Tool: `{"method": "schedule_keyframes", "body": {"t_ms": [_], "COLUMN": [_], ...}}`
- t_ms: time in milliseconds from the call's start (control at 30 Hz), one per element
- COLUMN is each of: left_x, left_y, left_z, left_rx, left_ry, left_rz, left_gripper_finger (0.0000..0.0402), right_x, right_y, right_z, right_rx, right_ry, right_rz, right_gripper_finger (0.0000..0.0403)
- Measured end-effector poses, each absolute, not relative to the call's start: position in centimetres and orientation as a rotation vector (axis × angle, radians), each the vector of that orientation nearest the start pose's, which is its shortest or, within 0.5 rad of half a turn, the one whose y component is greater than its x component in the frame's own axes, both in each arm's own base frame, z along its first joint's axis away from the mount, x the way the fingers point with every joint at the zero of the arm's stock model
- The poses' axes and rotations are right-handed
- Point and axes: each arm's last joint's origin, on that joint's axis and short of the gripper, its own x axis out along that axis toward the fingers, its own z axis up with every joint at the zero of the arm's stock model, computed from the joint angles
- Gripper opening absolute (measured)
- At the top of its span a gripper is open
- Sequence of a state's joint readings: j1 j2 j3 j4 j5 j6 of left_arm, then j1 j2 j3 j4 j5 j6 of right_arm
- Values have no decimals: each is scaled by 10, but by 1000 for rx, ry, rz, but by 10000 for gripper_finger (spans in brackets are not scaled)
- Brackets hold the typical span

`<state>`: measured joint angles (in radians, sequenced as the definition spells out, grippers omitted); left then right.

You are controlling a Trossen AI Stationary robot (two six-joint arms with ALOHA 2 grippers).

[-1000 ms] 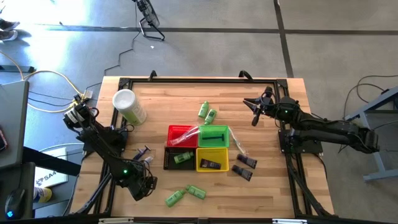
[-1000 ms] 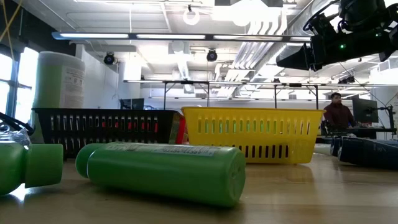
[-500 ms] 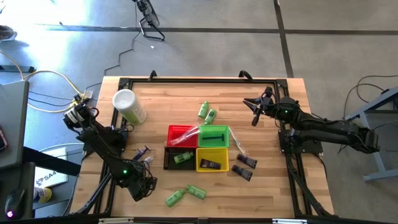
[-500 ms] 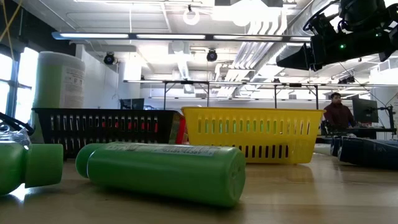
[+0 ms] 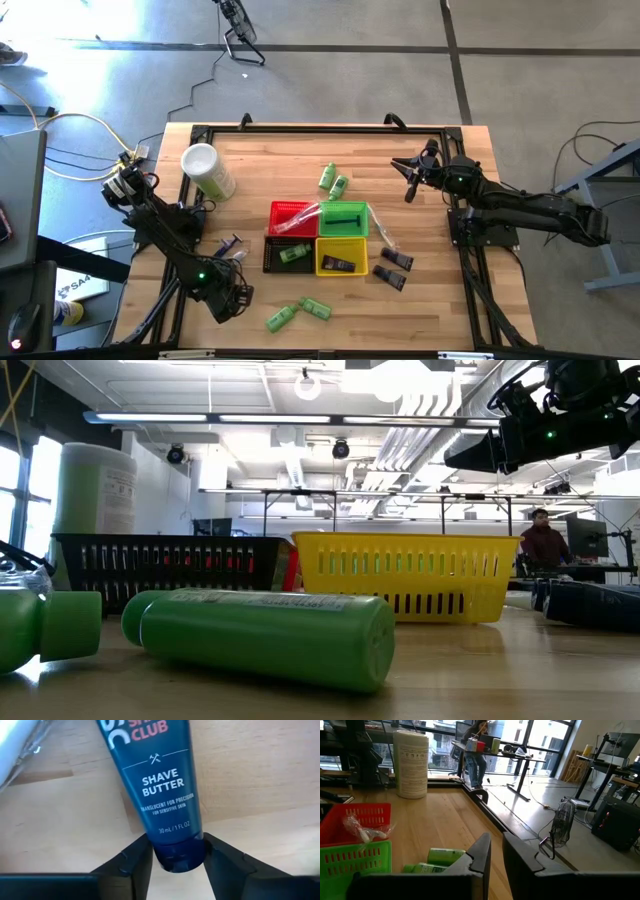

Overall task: Pick & Place Travel size toiletries
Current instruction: Put the dark blue shaving cream into the yellow bin

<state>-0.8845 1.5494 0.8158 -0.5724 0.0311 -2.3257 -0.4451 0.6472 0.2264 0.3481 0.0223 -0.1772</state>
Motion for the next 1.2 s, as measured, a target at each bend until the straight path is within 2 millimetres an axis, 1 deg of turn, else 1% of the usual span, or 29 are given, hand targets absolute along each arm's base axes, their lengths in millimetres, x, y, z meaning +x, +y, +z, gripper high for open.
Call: {"method": "schedule_keyframes", "body": {"t_ms": [200,567,800,967,1200], "left_x": [165,165,168,169,176], "left_y": [-203,-204,-207,-208,-216], "left_z": [155,155,156,157,172], "left_rx": [-1331,-1304,-1272,-1227,-1196], "left_ry": [1304,1321,1344,1352,1351], "left_rz": [884,850,738,663,539], "left_gripper_finger": [134,144,144,132,135], "right_x": [139,139,139,139,139], "right_y": [-67,-67,-67,-67,-67], "right_z": [210,210,210,210,209], "right_rx": [-158,-158,-158,-158,-158], "right_ry": [113,113,114,114,123], "right_rz": [-460,-460,-460,-460,-459], "right_gripper_finger": [40,40,40,40,40]}}
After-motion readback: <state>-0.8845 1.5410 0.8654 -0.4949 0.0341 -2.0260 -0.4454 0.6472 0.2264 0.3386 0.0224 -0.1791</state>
